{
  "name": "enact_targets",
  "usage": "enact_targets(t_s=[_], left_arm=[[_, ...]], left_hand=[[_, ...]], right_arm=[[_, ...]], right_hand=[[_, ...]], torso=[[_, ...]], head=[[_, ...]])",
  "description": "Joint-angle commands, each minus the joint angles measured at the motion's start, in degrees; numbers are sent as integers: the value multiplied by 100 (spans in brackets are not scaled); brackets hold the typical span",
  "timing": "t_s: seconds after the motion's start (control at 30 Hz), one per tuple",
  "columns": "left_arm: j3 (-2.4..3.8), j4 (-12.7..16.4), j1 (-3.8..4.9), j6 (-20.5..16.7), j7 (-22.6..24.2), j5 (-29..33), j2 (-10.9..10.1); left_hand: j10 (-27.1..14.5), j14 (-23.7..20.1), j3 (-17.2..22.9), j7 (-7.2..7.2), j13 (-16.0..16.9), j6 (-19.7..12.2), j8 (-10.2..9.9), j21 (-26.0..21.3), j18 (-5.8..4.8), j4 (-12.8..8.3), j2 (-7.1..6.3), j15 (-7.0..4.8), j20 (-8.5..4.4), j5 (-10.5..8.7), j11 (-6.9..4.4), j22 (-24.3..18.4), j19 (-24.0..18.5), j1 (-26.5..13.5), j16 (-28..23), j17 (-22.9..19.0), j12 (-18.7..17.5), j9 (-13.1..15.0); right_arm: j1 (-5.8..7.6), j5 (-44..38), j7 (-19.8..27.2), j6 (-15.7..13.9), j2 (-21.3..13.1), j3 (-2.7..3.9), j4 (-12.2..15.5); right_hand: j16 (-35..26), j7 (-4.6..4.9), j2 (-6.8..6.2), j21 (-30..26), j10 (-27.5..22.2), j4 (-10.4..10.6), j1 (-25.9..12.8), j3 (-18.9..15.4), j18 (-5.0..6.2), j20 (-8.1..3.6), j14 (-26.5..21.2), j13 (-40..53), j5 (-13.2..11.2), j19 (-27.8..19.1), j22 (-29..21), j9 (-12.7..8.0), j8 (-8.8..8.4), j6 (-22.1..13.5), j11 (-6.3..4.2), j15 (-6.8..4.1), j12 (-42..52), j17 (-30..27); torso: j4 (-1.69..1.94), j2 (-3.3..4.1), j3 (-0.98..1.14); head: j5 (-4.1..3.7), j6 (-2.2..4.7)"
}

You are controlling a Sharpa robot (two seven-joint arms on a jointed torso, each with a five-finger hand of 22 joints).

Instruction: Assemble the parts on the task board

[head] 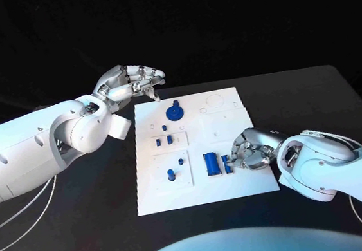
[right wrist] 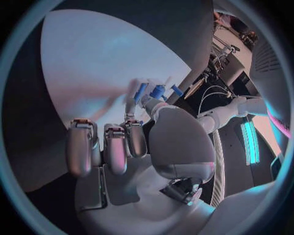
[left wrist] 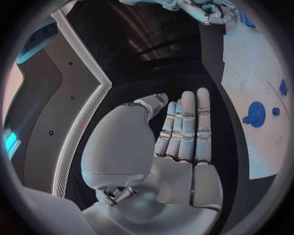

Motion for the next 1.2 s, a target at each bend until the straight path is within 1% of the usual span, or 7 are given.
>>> enact_targets(t_s=[0.03,0.4,0.6,0.77,1.07,1.1,1.2], left_arm=[[2,-28,1,67,84,-3,9],[-8,-265,-90,-15,238,166,103],[-14,-433,-199,-67,421,307,191],[-16,-692,-310,-85,651,607,353],[-13,-1123,-661,-662,1135,1198,692],[-16,-1027,-602,-292,677,737,601],[-16,-998,-606,-361,686,749,603]], left_hand=[[-41,-37,-4,-4,-9,-26,-32,-26,74,-26,24,-11,36,32,-4,-4,13,-22,-4,10,-20,8],[-42,-256,-6,4,-10,-47,-51,-224,62,9,3,29,80,24,13,-102,-164,-79,-275,-89,-16,41],[-63,-491,58,3,-50,-71,-83,-734,52,34,5,106,168,28,45,-404,-392,-94,-1066,-382,-94,100],[206,-770,327,-17,-421,-236,-258,-1848,61,142,-53,341,465,13,168,-1129,-634,-186,-2622,-789,-977,-5],[446,-1162,242,-36,-416,-220,-488,-3163,60,159,-43,594,780,-12,316,-2013,-790,-260,-3980,-965,-2096,-360],[-5038,-5856,-2973,-1104,-779,-4987,-1516,-4488,-975,-591,995,-350,-841,-1184,-758,-2965,-5282,-2528,-5653,-2415,-3162,-2588],[-5038,-5856,-2973,-1104,-779,-4987,-1516,-4488,-975,-591,995,-350,-841,-1184,-758,-2965,-5282,-3012,-5653,-2415,-3162,-2588]], right_arm=[[50,784,1034,-652,-24,14,-9],[232,3800,3348,-823,200,45,-975],[280,5776,4128,-512,504,111,-1875],[297,6761,4488,-229,703,175,-2438],[315,7213,4773,413,1022,236,-3100],[314,6781,4428,-95,983,230,-3013],[305,6810,4454,-164,973,251,-2954]], right_hand=[[-54,39,-5,-138,-111,22,-83,-18,-36,-16,551,501,-15,398,1010,-21,-45,-98,20,-20,-101,1311],[-600,321,99,-1958,-1025,-178,177,91,263,180,322,-369,85,-20,221,-103,-342,-687,275,198,-1220,574],[-2095,522,252,-5449,-2957,-539,506,504,750,377,-685,-1954,299,-1130,-1426,-14,-243,-1150,483,398,-3091,-1139],[-4025,599,284,-6288,-3256,-932,712,1218,780,510,-2011,-3347,209,-1647,-2118,-614,-695,-1104,534,543,-4462,-2820],[-6883,899,254,-7611,-3114,-1169,427,1114,727,1158,-3266,-6116,137,-2887,-3777,-1543,-1659,-950,1107,1218,-6599,-4710],[-8931,-250,832,-7965,-8374,-981,-1600,-2395,-261,-83,-8403,-7494,-318,-8399,-7494,-4447,-2992,-5523,154,492,-7874,-7493],[-8931,-250,832,-7965,-8374,-981,-2034,-2395,-261,-83,-8403,-7494,-318,-8399,-7494,-4447,-2992,-5523,154,492,-7874,-7493]], torso=[[-13,-43,-17],[-33,-245,-73],[-52,-333,-78],[-28,-431,-43],[-63,-487,24],[-51,-461,-7],[-34,-464,-5]], head=[[9,1],[-5,26],[-44,355],[-90,584],[-83,840],[-91,776],[-106,811]])
